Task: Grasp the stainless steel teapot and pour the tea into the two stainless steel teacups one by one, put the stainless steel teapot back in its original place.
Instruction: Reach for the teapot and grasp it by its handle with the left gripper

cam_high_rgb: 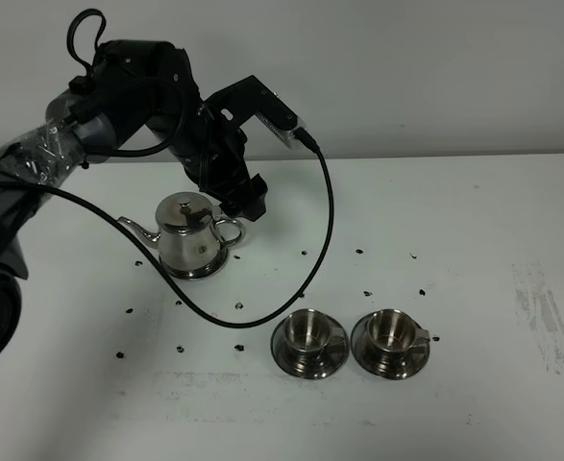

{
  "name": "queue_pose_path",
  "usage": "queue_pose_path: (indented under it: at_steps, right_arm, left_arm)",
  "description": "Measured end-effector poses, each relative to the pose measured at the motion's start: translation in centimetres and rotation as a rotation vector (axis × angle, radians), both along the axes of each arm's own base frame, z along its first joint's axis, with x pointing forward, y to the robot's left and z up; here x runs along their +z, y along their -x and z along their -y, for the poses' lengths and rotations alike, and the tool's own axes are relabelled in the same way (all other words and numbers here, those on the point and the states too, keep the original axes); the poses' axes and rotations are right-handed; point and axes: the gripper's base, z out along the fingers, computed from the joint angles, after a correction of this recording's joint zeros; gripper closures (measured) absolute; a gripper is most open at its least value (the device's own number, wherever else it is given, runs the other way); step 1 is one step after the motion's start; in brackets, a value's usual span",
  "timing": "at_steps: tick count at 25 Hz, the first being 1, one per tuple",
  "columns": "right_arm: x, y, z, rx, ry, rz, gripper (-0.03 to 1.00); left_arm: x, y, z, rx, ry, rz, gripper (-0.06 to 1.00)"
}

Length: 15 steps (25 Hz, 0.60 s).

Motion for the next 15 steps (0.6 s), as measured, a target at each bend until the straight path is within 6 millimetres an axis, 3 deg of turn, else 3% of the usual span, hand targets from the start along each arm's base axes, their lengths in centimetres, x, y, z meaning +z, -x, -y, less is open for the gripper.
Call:
queue_pose_path:
  at_steps: [4, 15]
  right_arm:
    - [0.0, 0.0, 0.0, 0.0, 0.0, 0.0, 0.74]
    - [0.0, 0.0, 0.0, 0.002, -0.003, 0.0, 0.74]
  left_arm:
    - [-0.5, 0.8, -0.3, 0.0, 0.011, 0.05, 0.23]
    - [-1.5, 0.5, 0.0, 0.016, 0.05, 0.088, 0.23]
